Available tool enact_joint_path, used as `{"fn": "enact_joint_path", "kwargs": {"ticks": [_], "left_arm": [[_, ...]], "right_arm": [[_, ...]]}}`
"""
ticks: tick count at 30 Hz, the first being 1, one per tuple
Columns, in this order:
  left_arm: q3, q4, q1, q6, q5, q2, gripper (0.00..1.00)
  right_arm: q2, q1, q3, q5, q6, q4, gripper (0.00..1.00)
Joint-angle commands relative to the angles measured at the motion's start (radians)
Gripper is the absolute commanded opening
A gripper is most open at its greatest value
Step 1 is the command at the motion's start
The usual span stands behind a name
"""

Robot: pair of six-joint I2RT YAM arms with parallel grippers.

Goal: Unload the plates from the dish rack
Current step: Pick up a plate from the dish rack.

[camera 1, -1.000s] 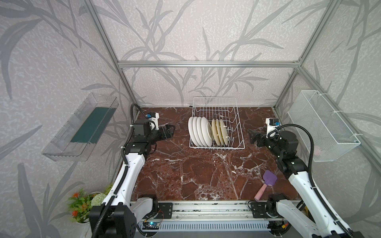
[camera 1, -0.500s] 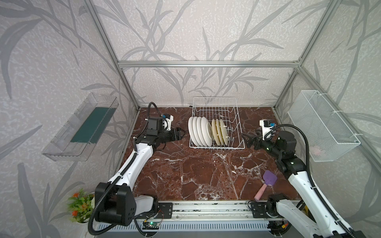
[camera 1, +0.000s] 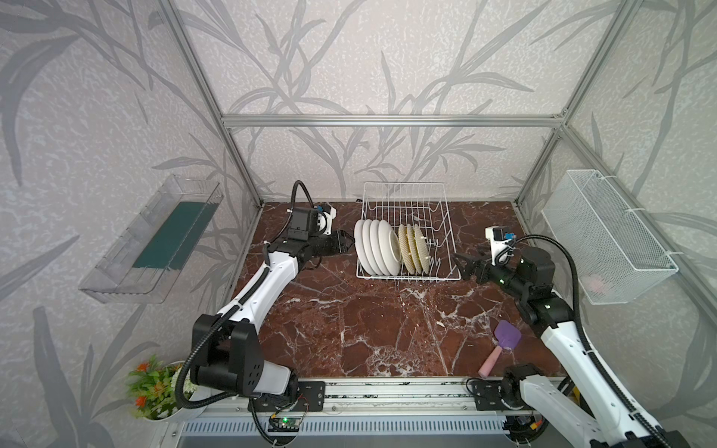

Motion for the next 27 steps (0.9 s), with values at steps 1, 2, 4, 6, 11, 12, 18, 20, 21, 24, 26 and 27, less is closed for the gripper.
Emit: {"fn": "enact_joint_path", "kwargs": {"ticks": [1, 2, 4, 6, 11, 12, 18, 20, 21, 24, 26, 27], "left_arm": [[0.038, -0.027, -0.007, 0.001, 0.001, 0.024, 0.53], [0.043, -0.026, -0.008, 0.002, 0.001, 0.03, 0.53], [0.054, -0.03, -0.01, 0.005, 0.002, 0.044, 0.53], [0.064, -0.031, -0.012, 0.004, 0.003, 0.057, 0.53], [0.076, -0.029, -0.023, 0.001, -0.004, 0.086, 0.52], [0.08, -0.029, -0.026, 0.001, -0.004, 0.093, 0.52], [0.114, -0.05, -0.038, 0.016, -0.019, 0.132, 0.47], [0.125, -0.054, -0.038, 0.022, -0.021, 0.143, 0.44], [0.127, -0.054, -0.038, 0.022, -0.023, 0.145, 0.44], [0.138, -0.053, -0.038, 0.023, -0.024, 0.156, 0.43], [0.145, -0.057, -0.039, 0.024, -0.025, 0.163, 0.43], [0.147, -0.057, -0.039, 0.024, -0.024, 0.167, 0.43]], "right_arm": [[-0.006, 0.007, -0.016, 0.002, 0.007, 0.019, 0.99], [-0.006, 0.007, -0.017, 0.003, 0.006, 0.019, 0.99], [-0.006, 0.006, -0.023, 0.008, 0.006, 0.022, 0.99], [-0.006, 0.007, -0.027, 0.011, 0.006, 0.026, 0.99], [-0.001, 0.007, -0.029, 0.014, 0.006, 0.03, 0.99], [-0.001, 0.007, -0.029, 0.015, 0.004, 0.03, 0.99], [0.002, 0.007, -0.033, 0.019, 0.002, 0.032, 0.99], [0.005, 0.007, -0.034, 0.021, 0.004, 0.035, 0.99], [0.005, 0.007, -0.035, 0.021, 0.004, 0.036, 0.99], [0.008, 0.007, -0.035, 0.02, 0.005, 0.041, 0.99], [0.01, 0.007, -0.035, 0.022, 0.003, 0.041, 0.99], [0.011, 0.007, -0.035, 0.024, 0.002, 0.041, 0.99]]}}
